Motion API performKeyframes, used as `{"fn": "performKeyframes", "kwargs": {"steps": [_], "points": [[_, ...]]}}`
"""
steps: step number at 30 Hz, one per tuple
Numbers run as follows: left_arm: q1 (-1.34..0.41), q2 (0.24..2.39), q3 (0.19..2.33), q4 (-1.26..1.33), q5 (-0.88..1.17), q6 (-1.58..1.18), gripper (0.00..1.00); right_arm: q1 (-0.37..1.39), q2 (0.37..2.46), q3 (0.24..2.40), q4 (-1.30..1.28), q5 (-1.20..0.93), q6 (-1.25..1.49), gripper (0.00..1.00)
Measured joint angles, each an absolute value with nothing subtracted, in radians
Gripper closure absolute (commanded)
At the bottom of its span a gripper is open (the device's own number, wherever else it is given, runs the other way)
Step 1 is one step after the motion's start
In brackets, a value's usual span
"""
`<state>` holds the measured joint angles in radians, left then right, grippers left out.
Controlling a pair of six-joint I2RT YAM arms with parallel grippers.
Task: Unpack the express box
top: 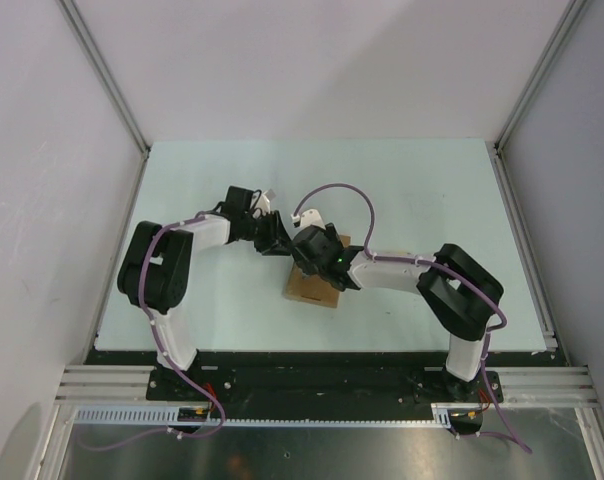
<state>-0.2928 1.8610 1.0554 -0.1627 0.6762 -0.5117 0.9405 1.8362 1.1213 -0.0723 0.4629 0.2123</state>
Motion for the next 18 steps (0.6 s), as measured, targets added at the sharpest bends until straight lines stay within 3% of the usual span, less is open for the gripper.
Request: {"fn": "performKeyframes", "kwargs": {"steps": [9,15,18], "points": [[-0.301,1.861,1.059,-0.17,0.651,-0.494,0.63,0.941,1.86,1.14,-0.069,0.464,0.213,0.25],[-0.325,1.861,1.071,-0.205,0.588,-0.459,0.73,0.94,1.868,1.142,-0.054,0.463,0.219,0.27],[-0.33,1.861,1.082,-0.222,0.564,-0.445,0.77,0.938,1.87,1.143,-0.052,0.461,0.23,0.32]]}}
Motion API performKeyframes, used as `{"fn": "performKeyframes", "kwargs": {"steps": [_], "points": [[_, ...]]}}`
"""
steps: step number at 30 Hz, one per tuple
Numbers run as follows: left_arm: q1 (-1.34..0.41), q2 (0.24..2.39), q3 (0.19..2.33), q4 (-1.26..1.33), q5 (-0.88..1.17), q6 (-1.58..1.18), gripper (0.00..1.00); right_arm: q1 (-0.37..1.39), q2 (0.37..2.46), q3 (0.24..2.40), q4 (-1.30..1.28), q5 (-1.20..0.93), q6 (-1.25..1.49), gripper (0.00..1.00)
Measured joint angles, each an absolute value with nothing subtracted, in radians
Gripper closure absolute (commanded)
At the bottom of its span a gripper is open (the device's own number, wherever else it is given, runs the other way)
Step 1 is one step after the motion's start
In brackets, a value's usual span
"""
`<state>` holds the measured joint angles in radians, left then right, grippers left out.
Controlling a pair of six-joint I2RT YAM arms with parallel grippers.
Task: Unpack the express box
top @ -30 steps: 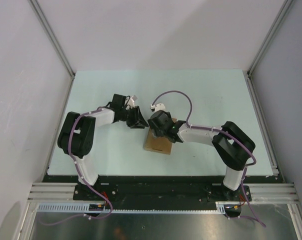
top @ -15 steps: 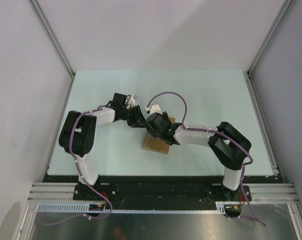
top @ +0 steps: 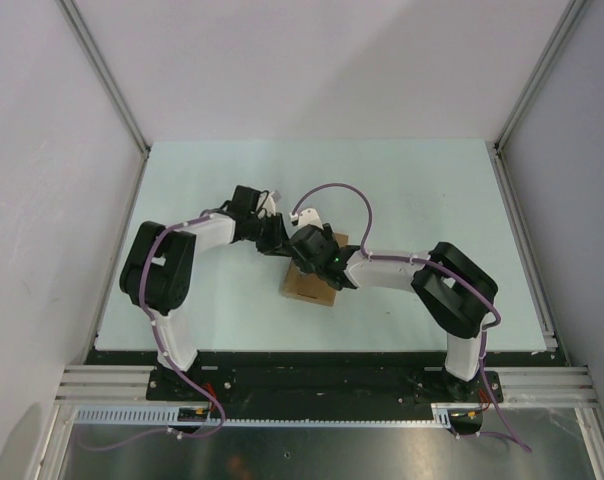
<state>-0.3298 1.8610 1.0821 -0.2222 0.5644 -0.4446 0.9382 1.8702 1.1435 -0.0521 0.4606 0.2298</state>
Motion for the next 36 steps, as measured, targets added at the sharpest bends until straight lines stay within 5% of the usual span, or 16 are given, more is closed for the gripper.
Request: {"fn": "performKeyframes", "kwargs": {"steps": [11,13,15,36], "points": [[-0.356,1.841,1.113,-0.282,0.453,-0.425,0.87,0.929,1.876,1.139,-0.02,0.429,0.254,0.44],[-0.358,1.836,1.115,-0.29,0.436,-0.425,0.87,0.926,1.876,1.132,-0.009,0.416,0.263,0.67],[-0.358,1.833,1.115,-0.293,0.429,-0.426,0.86,0.925,1.876,1.126,0.007,0.4,0.268,0.76],[-0.35,1.832,1.121,-0.33,0.339,-0.401,0.84,0.909,1.876,1.113,0.031,0.376,0.28,0.77]]}}
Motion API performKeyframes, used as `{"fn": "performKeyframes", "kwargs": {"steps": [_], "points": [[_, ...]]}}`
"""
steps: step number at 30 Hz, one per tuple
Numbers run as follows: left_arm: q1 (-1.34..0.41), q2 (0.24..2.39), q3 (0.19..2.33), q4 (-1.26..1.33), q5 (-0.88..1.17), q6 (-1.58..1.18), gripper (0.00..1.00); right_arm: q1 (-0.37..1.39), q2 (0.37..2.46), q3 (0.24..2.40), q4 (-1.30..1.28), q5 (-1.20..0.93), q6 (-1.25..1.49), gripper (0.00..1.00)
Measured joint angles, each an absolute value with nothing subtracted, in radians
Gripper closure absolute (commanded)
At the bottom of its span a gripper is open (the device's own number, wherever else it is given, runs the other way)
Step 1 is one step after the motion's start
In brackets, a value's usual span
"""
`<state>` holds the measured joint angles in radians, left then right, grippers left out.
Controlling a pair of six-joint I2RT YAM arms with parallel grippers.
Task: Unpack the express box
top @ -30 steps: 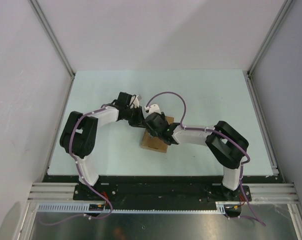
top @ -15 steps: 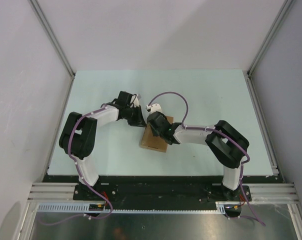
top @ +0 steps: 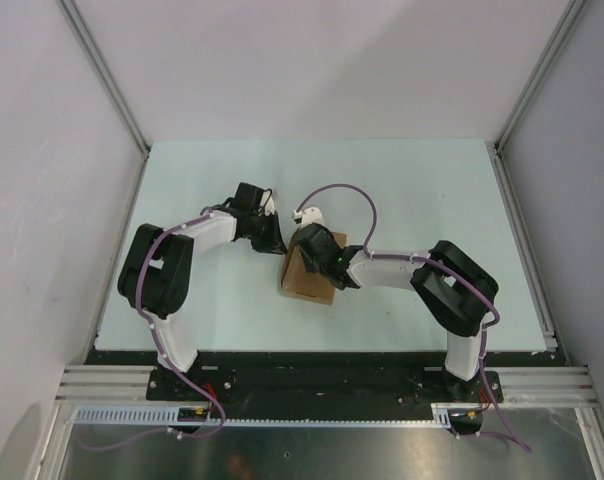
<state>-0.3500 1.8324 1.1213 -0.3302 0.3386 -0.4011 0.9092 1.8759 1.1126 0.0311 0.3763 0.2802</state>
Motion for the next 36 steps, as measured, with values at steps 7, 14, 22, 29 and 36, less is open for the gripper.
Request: {"fn": "performKeyframes", "kwargs": {"steps": [7,14,22,29,36], "points": [[-0.353,1.83,1.115,-0.331,0.307,-0.403,0.78,0.908,1.876,1.111,0.033,0.377,0.291,0.77],[-0.397,1.828,1.096,-0.324,0.179,-0.399,0.76,0.907,1.87,1.104,0.04,0.378,0.303,0.77],[-0.411,1.83,1.106,-0.355,0.122,-0.398,0.75,0.905,1.864,1.094,0.054,0.377,0.315,0.76],[-0.406,1.836,1.116,-0.369,0.142,-0.38,0.71,0.901,1.858,1.092,0.053,0.372,0.329,0.72],[-0.402,1.856,1.14,-0.385,0.179,-0.356,0.69,0.85,1.801,1.065,-0.001,0.327,0.367,0.56]]}}
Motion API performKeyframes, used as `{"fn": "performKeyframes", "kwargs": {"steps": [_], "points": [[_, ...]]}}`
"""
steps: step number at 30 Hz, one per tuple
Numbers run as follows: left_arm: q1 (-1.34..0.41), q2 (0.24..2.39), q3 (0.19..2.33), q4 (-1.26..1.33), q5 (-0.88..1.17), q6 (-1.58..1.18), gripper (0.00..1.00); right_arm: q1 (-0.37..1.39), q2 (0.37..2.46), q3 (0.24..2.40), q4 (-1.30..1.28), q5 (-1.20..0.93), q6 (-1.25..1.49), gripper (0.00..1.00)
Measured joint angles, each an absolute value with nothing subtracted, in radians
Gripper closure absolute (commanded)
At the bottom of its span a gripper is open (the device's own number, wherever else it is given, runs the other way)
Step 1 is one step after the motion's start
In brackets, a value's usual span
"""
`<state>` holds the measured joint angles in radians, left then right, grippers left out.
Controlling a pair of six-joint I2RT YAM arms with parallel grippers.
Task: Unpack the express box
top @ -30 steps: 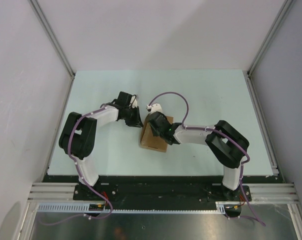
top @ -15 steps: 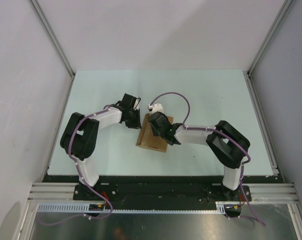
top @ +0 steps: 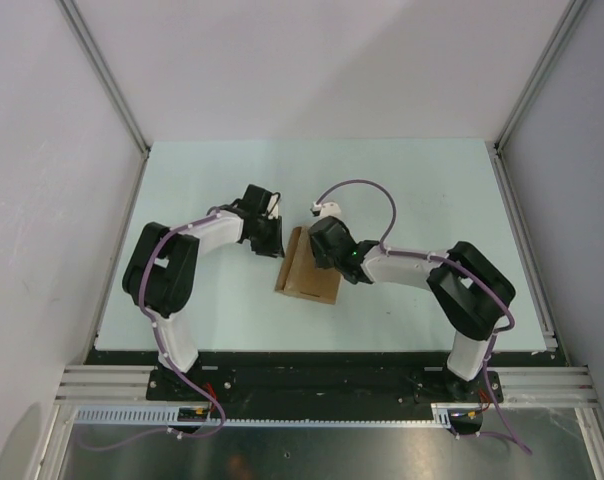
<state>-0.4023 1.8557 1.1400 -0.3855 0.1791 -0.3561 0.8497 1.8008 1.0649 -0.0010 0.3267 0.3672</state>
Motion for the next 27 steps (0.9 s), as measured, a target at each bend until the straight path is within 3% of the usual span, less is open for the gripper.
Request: {"fn": "performKeyframes", "kwargs": {"steps": [10,18,22,27], "points": [[-0.39,1.851,1.143,-0.395,0.195,-0.356,0.68,0.809,1.757,1.1,-0.137,0.308,0.375,0.53],[-0.282,1.682,1.079,-0.452,0.241,-0.367,0.68,0.818,1.791,1.389,-0.364,0.381,0.424,0.54],[-0.248,1.578,1.07,-0.442,0.344,-0.378,0.76,0.824,1.832,1.496,-0.458,0.402,0.463,0.58],[-0.251,1.595,1.04,-0.396,0.545,-0.424,0.83,0.845,2.013,1.724,-0.65,0.426,0.505,0.6]]}}
